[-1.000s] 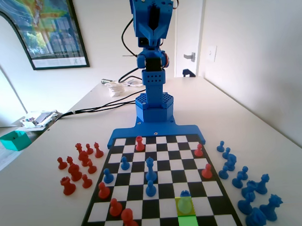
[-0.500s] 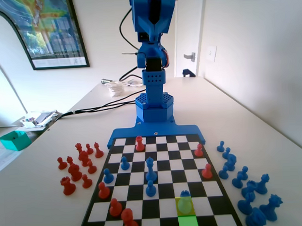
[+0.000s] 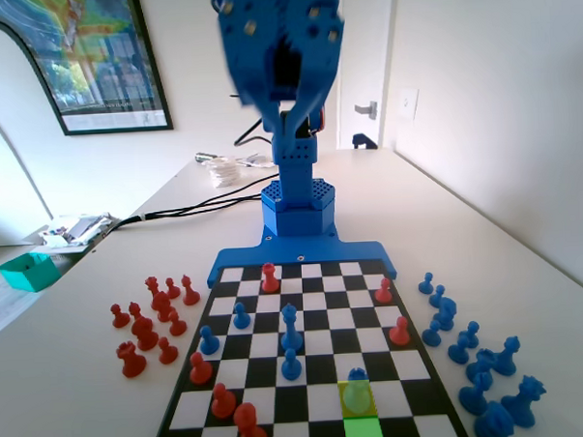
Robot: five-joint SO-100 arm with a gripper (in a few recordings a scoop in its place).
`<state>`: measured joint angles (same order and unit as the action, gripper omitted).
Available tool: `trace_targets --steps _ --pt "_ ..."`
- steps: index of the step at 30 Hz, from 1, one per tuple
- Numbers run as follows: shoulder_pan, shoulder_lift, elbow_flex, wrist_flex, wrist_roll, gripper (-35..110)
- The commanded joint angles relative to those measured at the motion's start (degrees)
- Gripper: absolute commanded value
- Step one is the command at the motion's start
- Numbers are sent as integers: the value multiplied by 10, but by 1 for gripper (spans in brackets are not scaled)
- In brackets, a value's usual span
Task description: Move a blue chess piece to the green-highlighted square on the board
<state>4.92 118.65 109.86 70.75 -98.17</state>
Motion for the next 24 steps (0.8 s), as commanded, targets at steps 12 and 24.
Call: trace_targets --steps 12,24 --pt "-8 -243 -42 -114 0 10" --pt "-40 -382 -134 -111 39 13"
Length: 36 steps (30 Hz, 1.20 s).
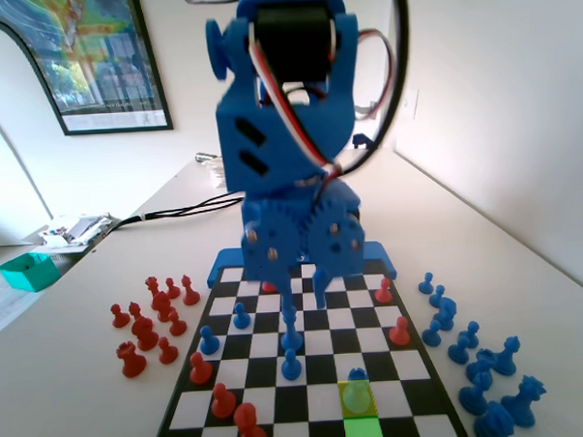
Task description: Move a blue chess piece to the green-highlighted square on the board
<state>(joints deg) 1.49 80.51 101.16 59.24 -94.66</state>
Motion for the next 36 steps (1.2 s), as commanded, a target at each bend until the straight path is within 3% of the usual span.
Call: trace_targets --steps 1,36 --pt "-10 -7 -53 4 7 13" --pt "-83 -178 -188 -11 59 16"
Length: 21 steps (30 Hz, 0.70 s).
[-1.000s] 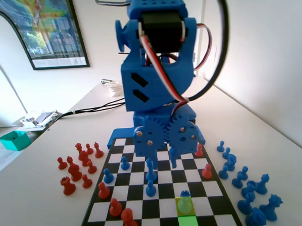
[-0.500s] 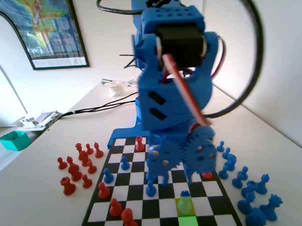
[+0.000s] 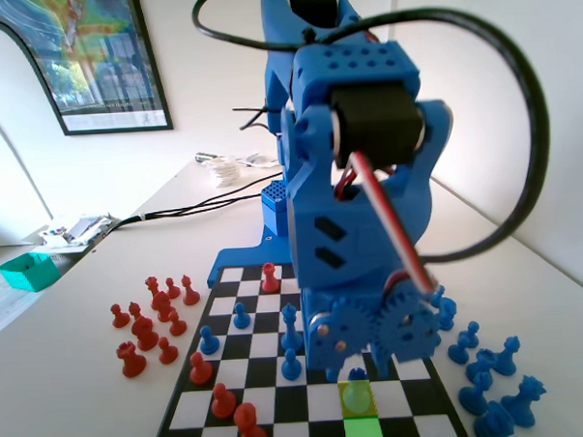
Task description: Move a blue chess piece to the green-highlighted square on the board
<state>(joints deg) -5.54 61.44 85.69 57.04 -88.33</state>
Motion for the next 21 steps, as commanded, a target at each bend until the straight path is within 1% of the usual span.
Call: trace_targets --steps 1,14,21 --pt "-14 8 -37 12 -4 16" --pt "-7 -46 -83 11 -5 16" --pt "-7 -47 -88 11 -11 13"
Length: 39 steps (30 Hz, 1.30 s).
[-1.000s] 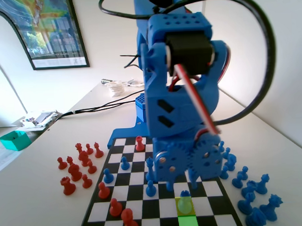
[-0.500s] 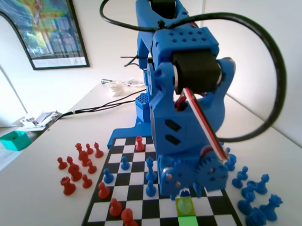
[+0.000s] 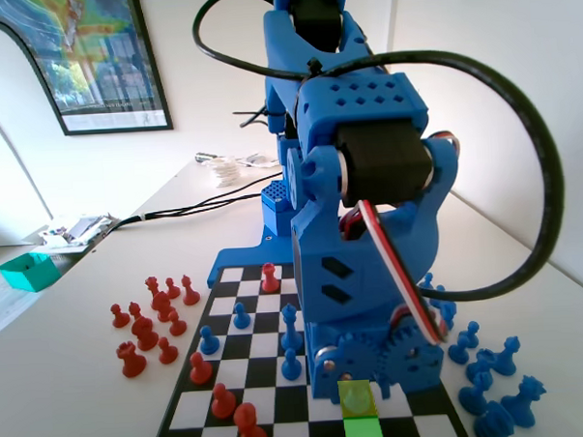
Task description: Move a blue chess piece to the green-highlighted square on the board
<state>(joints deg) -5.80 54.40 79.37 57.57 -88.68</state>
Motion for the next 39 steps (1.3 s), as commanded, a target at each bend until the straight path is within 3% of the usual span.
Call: trace_targets --steps 1,22,39 --pt "-4 23 -25 6 -9 13" --pt "-3 18 -29 16 -33 2" --pt "3 -24 -168 93 -11 2"
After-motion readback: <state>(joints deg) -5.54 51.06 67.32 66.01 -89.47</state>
